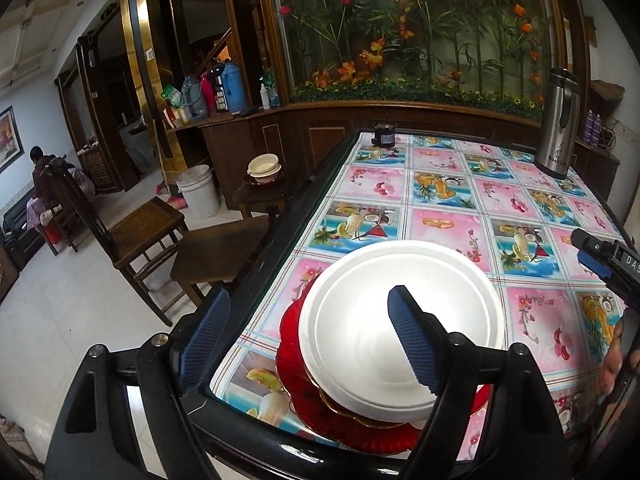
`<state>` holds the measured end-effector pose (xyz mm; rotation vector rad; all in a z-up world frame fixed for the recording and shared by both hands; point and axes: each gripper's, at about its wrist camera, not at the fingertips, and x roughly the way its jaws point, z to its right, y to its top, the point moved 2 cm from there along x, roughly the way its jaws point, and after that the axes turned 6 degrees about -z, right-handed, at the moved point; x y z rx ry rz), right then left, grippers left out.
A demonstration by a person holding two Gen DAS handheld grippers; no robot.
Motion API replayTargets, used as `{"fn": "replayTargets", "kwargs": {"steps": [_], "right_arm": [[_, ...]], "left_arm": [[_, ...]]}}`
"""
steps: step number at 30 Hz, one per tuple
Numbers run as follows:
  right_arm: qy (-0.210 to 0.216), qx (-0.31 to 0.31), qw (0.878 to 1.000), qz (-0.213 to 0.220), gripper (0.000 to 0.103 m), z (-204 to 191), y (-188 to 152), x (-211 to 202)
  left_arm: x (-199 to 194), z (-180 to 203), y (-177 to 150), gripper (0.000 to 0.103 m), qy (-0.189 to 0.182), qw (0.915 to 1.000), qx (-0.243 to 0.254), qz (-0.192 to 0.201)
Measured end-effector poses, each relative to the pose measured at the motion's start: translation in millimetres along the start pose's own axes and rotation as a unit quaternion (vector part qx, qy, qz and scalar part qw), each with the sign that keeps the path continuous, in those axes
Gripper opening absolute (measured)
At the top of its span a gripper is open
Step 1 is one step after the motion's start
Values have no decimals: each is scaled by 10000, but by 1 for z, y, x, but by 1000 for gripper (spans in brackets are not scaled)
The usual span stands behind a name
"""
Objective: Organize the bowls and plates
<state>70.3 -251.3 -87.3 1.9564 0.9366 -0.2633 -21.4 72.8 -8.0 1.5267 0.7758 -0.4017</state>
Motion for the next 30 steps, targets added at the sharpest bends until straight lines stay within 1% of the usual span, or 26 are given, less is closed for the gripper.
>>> {"fn": "replayTargets", "kwargs": {"steps": [2,5,7,9,14,19,21,25,28,30], "right_arm": [[-201,-14,9997,142,63,14,3,-5],[-377,81,9990,207,64,31,6,-10],[-361,85,9989,270,64,35,8,-14],[-450,-6,9985,323,64,36,10,-14],[-390,-11,9987,317,64,33,9,-14],[-269,48,9989,385,64,33,7,-20],[-161,54,9991,383,64,32,7,-22],[141,-83,9993,343,67,20,2,-27],[378,-196,9986,308,68,5,-5,-30],[608,-231,9975,278,70,-6,-10,-34]], "left_arm": [[-3,1,1,82,20,10000,-17,38],[-7,4,4,82,45,9999,-30,108],[-11,7,6,82,93,9998,-35,176],[-13,8,5,82,124,9997,-22,218],[-20,14,6,82,172,9995,-24,255],[-27,18,7,82,186,9993,-69,305],[-28,18,8,84,242,9992,-95,307],[-29,17,7,84,350,9986,-196,340],[-27,16,7,84,352,9986,-225,317],[-26,16,6,84,385,9986,-215,296]]}}
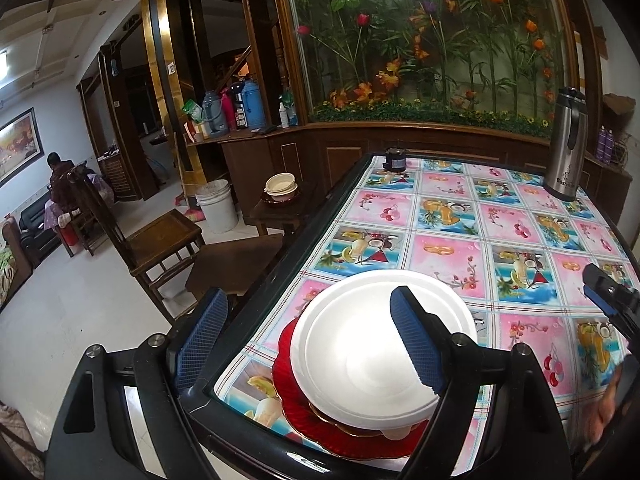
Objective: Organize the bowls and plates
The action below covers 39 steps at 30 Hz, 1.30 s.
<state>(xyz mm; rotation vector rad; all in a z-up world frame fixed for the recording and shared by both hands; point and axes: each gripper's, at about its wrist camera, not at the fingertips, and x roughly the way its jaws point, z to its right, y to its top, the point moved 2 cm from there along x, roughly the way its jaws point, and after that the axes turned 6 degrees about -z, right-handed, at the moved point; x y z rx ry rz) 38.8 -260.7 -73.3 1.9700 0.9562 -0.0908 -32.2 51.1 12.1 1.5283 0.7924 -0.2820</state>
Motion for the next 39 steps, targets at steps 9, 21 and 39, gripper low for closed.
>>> {"fn": "replayTargets", "kwargs": {"steps": [9,21,39], "right_arm": [[642,-1061,9923,-62,79,-96,-16,-6],[835,-1532,9842,-313,79,-147,-34,5],[922,-1523,9830,-447,79,-156,-37,13]], "left_arm": [[6,-3,0,84,7,9999,-109,-39],[9,-17,0,84,-122,9993,-331,-89],[8,-17,-3,84,-196,9993,-276,-155]]}}
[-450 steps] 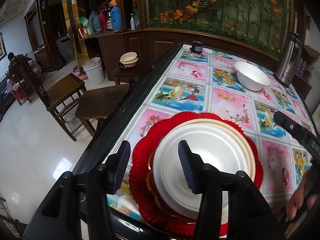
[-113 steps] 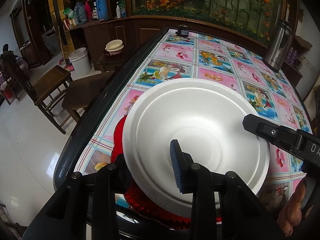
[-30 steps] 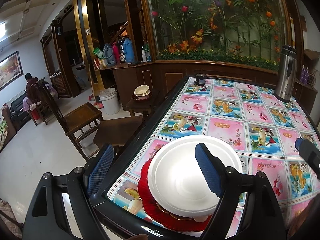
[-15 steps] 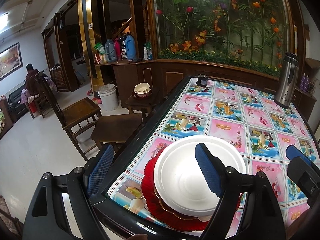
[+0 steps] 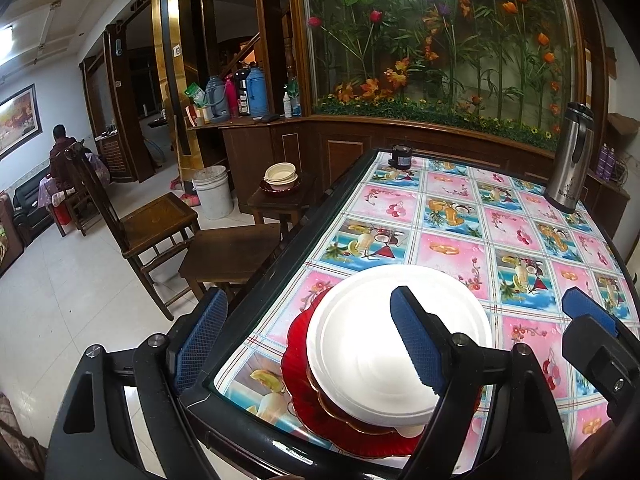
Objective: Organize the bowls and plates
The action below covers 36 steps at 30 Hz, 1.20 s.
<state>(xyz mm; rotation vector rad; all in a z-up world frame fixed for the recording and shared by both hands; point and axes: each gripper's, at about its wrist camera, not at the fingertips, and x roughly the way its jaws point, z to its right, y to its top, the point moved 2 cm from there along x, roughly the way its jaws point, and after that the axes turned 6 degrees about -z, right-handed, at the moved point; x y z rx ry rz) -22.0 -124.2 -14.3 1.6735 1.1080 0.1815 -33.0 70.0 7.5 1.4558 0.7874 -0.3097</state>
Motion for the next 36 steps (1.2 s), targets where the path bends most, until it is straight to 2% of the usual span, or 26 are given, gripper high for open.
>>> {"fn": "replayTargets", "kwargs": {"steps": [36], "right_arm": [[56,82,9999,-58,79,-2,-5,2]], "left_arm": [[3,7,-12,85,-35,9998,152,-145]]}}
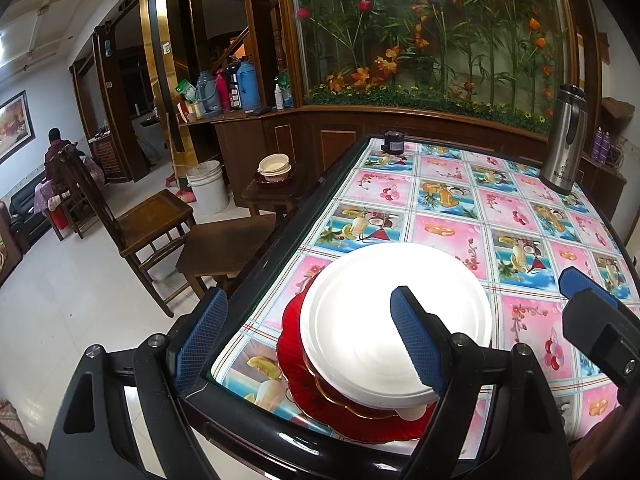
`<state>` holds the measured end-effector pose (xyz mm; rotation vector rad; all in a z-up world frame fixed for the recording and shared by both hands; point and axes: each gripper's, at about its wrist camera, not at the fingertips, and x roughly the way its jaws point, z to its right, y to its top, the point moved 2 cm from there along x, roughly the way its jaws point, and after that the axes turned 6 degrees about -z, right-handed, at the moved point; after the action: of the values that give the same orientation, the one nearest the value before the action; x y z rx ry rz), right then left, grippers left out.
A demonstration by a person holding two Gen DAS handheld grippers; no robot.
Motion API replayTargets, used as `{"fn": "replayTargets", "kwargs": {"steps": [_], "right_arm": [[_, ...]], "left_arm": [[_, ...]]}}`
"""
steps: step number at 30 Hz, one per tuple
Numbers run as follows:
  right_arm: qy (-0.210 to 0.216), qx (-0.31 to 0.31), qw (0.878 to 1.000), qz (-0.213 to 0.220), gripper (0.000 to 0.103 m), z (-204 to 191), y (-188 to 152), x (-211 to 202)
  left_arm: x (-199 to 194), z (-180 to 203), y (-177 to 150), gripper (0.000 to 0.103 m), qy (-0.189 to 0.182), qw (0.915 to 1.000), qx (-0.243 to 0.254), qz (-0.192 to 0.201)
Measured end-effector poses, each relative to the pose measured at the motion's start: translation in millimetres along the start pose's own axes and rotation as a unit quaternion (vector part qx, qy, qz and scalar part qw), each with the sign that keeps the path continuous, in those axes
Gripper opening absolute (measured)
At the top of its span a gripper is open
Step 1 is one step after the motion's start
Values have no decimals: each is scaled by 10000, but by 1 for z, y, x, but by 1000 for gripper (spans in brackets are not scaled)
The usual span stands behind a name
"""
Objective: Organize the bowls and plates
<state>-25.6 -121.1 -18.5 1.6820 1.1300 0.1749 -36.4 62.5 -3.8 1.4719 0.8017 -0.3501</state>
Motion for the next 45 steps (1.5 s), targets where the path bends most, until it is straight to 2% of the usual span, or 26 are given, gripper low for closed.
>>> {"fn": "replayTargets", "kwargs": {"steps": [45], "right_arm": [[51,-70,9999,-88,79,-20,-1,15]], "left_arm": [[8,-12,-7,85,-222,9997,2,-84]]}}
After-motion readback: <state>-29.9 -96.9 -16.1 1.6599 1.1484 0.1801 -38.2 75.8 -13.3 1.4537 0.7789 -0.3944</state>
